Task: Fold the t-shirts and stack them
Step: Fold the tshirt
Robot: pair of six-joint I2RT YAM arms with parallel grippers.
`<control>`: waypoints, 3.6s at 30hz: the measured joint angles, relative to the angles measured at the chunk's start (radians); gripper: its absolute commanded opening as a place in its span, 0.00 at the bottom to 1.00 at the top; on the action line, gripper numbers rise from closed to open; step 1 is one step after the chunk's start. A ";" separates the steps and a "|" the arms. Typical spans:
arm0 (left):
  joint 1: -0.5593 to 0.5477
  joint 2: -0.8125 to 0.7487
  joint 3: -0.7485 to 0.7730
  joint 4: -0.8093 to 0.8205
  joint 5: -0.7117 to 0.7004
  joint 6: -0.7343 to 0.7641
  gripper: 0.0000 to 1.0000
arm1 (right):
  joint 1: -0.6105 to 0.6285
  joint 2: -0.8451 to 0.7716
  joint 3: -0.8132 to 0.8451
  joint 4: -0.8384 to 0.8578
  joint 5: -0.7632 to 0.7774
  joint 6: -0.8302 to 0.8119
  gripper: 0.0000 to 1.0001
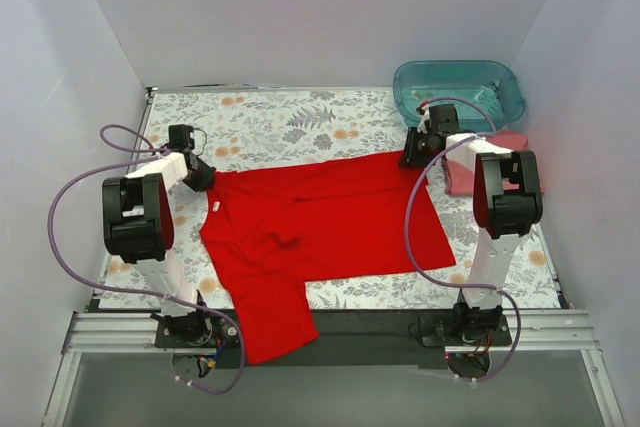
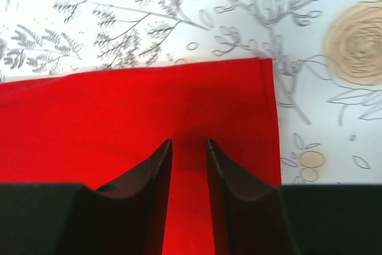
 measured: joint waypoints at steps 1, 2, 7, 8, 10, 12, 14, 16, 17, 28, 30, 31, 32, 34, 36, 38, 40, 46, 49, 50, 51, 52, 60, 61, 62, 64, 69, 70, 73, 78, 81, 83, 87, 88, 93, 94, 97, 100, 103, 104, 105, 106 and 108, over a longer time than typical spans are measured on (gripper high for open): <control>0.000 0.014 0.018 0.001 -0.002 0.000 0.01 | -0.011 0.000 -0.005 0.009 -0.004 0.013 0.36; 0.000 0.018 0.021 0.001 -0.003 0.000 0.01 | -0.019 0.000 -0.007 0.017 -0.009 0.024 0.37; 0.003 0.139 0.178 -0.013 -0.002 0.004 0.02 | -0.065 0.003 -0.011 0.039 -0.015 0.060 0.38; 0.003 0.157 0.202 -0.011 0.003 0.006 0.03 | -0.070 0.004 -0.009 0.039 -0.017 0.061 0.38; 0.002 0.182 0.235 -0.008 0.011 0.010 0.15 | -0.074 0.005 -0.003 0.036 -0.020 0.060 0.40; 0.002 0.187 0.248 -0.010 0.019 0.019 0.25 | -0.075 0.006 0.002 0.033 -0.020 0.055 0.40; 0.002 0.186 0.252 -0.011 0.023 0.034 0.40 | -0.074 0.003 0.002 0.032 -0.021 0.053 0.41; -0.002 0.178 0.254 -0.012 0.026 0.050 0.48 | -0.066 -0.007 0.000 0.026 -0.022 0.051 0.41; -0.008 0.169 0.253 -0.021 0.021 0.058 0.55 | -0.061 -0.019 -0.006 0.024 -0.024 0.053 0.41; -0.135 -0.296 0.019 -0.117 0.004 0.089 0.57 | 0.182 -0.293 -0.251 0.118 -0.195 0.191 0.43; -0.183 -0.407 -0.064 -0.127 0.019 0.077 0.57 | 0.247 -0.291 -0.296 0.174 -0.243 0.242 0.43; -0.204 -0.462 -0.120 -0.121 0.035 0.067 0.57 | 0.281 -0.289 -0.321 0.201 -0.265 0.272 0.44; -0.219 -0.513 -0.182 -0.121 0.047 0.054 0.57 | 0.314 -0.287 -0.348 0.237 -0.278 0.307 0.44; -0.229 -0.593 -0.301 -0.136 0.061 0.029 0.57 | 0.375 -0.283 -0.391 0.291 -0.294 0.373 0.45; -0.229 -0.621 -0.377 -0.156 0.077 0.006 0.57 | 0.428 -0.271 -0.399 0.328 -0.293 0.426 0.46; -0.231 -0.620 -0.430 -0.158 0.102 -0.017 0.57 | 0.473 -0.252 -0.398 0.377 -0.285 0.475 0.49; -0.234 -0.613 -0.465 -0.150 0.122 -0.035 0.56 | 0.510 -0.230 -0.398 0.420 -0.270 0.520 0.51; -0.240 -0.569 -0.488 -0.090 0.168 -0.064 0.45 | 0.571 -0.152 -0.397 0.526 -0.239 0.635 0.51; -0.240 -0.537 -0.488 -0.066 0.180 -0.069 0.37 | 0.587 -0.116 -0.397 0.576 -0.238 0.685 0.51; -0.240 -0.530 -0.488 -0.058 0.183 -0.073 0.36 | 0.590 -0.108 -0.397 0.591 -0.239 0.695 0.51; -0.241 -0.524 -0.488 -0.053 0.188 -0.073 0.36 | 0.593 -0.097 -0.397 0.612 -0.240 0.711 0.51; -0.241 -0.521 -0.488 -0.048 0.190 -0.073 0.35 | 0.594 -0.088 -0.396 0.629 -0.240 0.720 0.50; -0.243 -0.506 -0.488 -0.030 0.198 -0.077 0.34 | 0.600 -0.042 -0.389 0.705 -0.242 0.792 0.50; -0.243 -0.506 -0.488 -0.030 0.198 -0.077 0.34 | 0.601 -0.037 -0.386 0.711 -0.242 0.798 0.50; -0.244 -0.506 -0.488 -0.030 0.198 -0.077 0.34 | 0.603 -0.032 -0.385 0.717 -0.241 0.803 0.50; -0.245 -0.506 -0.488 -0.031 0.198 -0.077 0.34 | 0.607 -0.023 -0.384 0.735 -0.242 0.816 0.50; -0.246 -0.505 -0.488 -0.033 0.198 -0.077 0.36 | 0.613 -0.004 -0.377 0.762 -0.245 0.842 0.50; -0.246 -0.504 -0.488 -0.033 0.198 -0.076 0.35 | 0.613 -0.003 -0.375 0.766 -0.245 0.845 0.50; -0.246 -0.498 -0.488 -0.033 0.198 -0.077 0.26 | 0.616 0.003 -0.367 0.780 -0.248 0.855 0.50; -0.246 -0.497 -0.488 -0.040 0.198 -0.073 0.00 | 0.619 0.014 -0.362 0.798 -0.256 0.874 0.50; -0.246 -0.506 -0.488 -0.055 0.195 -0.069 0.00 | 0.620 0.019 -0.358 0.810 -0.262 0.882 0.49; -0.246 -0.515 -0.484 -0.068 0.190 -0.067 0.00 | 0.620 0.019 -0.358 0.814 -0.267 0.885 0.48; -0.246 -0.531 -0.459 -0.109 0.180 -0.054 0.00 | 0.621 0.023 -0.358 0.819 -0.272 0.892 0.42; -0.246 -0.536 -0.452 -0.118 0.177 -0.051 0.00 | 0.621 0.024 -0.358 0.819 -0.273 0.892 0.41; -0.246 -0.552 -0.410 -0.162 0.161 -0.034 0.00 | 0.622 0.027 -0.358 0.820 -0.282 0.893 0.30; -0.246 -0.552 -0.405 -0.167 0.159 -0.032 0.00 | 0.623 0.027 -0.358 0.820 -0.283 0.893 0.28; -0.246 -0.552 -0.399 -0.180 0.156 -0.026 0.00 | 0.625 0.027 -0.358 0.820 -0.291 0.892 0.19; -0.246 -0.552 -0.399 -0.196 0.156 -0.023 0.00 | 0.625 0.027 -0.358 0.821 -0.298 0.892 0.06; -0.246 -0.550 -0.389 -0.216 0.156 -0.017 0.00 | 0.626 0.027 -0.361 0.823 -0.303 0.892 0.01; -0.246 -0.550 -0.383 -0.222 0.156 -0.015 0.00 | 0.626 0.027 -0.361 0.823 -0.304 0.892 0.01; -0.246 -0.550 -0.378 -0.225 0.154 -0.011 0.00 | 0.626 0.027 -0.362 0.823 -0.305 0.892 0.01; -0.246 -0.550 -0.371 -0.232 0.151 -0.008 0.00 | 0.626 0.027 -0.362 0.823 -0.305 0.892 0.01; -0.246 -0.550 -0.363 -0.237 0.144 -0.002 0.00 | 0.626 0.027 -0.364 0.824 -0.306 0.892 0.02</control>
